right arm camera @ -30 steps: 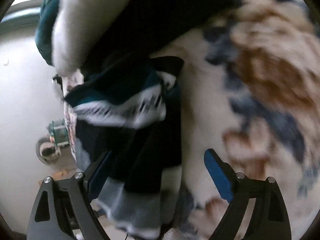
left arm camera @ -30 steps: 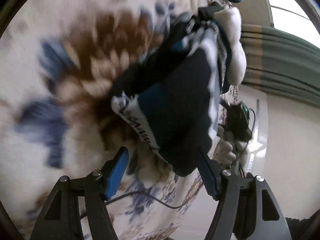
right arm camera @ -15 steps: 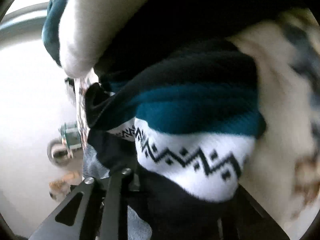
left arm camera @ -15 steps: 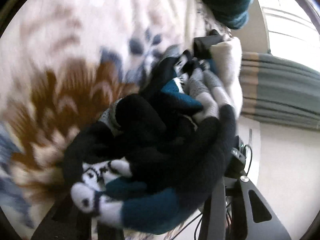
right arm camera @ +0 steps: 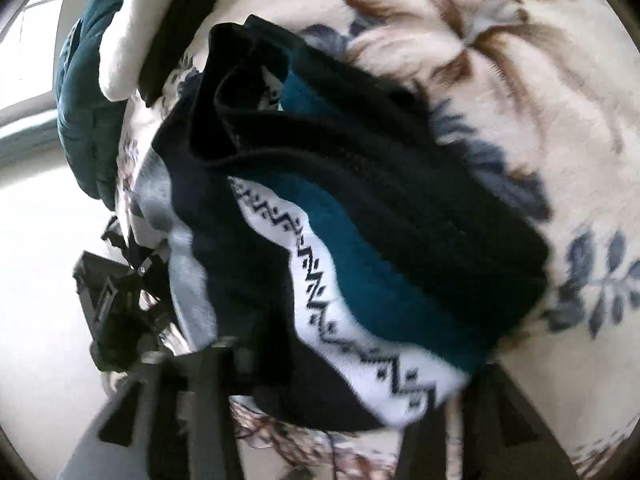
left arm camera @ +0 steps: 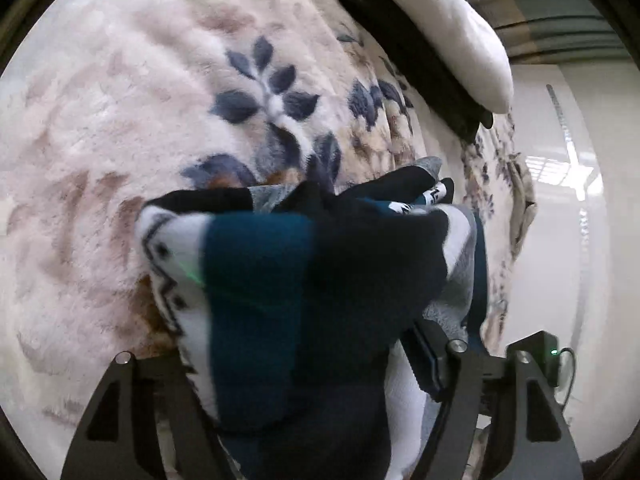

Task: Fold small clothes

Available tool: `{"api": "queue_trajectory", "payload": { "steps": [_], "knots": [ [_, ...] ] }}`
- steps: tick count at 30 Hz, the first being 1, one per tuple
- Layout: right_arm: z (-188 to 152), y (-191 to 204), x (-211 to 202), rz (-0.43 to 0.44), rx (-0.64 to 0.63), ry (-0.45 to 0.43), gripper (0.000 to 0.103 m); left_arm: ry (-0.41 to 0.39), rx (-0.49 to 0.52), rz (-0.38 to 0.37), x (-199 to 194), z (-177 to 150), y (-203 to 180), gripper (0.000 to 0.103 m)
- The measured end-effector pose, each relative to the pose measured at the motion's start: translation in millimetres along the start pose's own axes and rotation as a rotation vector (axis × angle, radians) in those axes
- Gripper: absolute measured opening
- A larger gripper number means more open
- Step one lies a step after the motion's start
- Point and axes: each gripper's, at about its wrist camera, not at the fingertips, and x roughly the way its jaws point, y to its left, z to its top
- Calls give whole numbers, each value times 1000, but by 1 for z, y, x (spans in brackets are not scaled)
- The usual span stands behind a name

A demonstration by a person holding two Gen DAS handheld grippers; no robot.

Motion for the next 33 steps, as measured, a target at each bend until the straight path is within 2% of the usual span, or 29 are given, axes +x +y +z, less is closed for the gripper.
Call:
{"api": "queue_trajectory", "payload": {
  "steps": [4, 6, 7, 9, 11, 12, 14, 16, 17, 18, 19, 20, 25, 27, 30, 33],
  "knots": [
    [4, -2, -35, -66, -52, -8, 60, -100, -37, 54, -27, -14, -16, 69],
    [5, 1, -57, -121, -69, -20, 60, -160, -51, 109, -44, -30, -21, 69],
    [5, 4, -66, -136, -74, -36, 60, -195, -56, 160, -57, -42, -23, 69],
    [24, 8, -88, -182, -91, -73, 60, -235, -65, 240, -70, -58, -15, 69],
    [44, 24, -96, -193, -134, -118, 62, -237, -87, 331, -72, -79, 0, 69],
    [56, 32, -96, -196, -171, -129, 67, -217, -105, 361, -67, -90, 13, 69],
    [79, 50, -86, -207, -245, -132, 67, -143, -171, 419, -42, -106, 44, 69],
    [105, 70, -65, -192, -311, -109, 67, -101, -208, 404, -23, -112, 64, 69],
    [117, 80, -51, -184, -351, -72, 67, -121, -194, 404, -18, -112, 68, 73],
    [125, 90, -40, -193, -374, -49, 62, -126, -188, 395, -15, -110, 69, 81],
    [131, 98, -34, -198, -402, -45, 26, -123, -190, 357, -10, -107, 71, 98],
    [135, 107, -31, -246, -431, -59, 5, -121, -192, 337, -7, -104, 71, 103],
    [136, 143, -53, -293, -545, -177, 6, -145, -250, 431, 13, -94, 64, 103],
    [141, 150, -64, -302, -555, -205, 6, -121, -278, 451, 21, -85, 59, 103],
    [150, 144, -76, -332, -531, -229, 6, -118, -325, 412, 11, -81, 56, 102],
    [160, 134, -69, -369, -492, -191, 6, -208, -379, 300, -27, -79, 49, 100]
  ]
}}
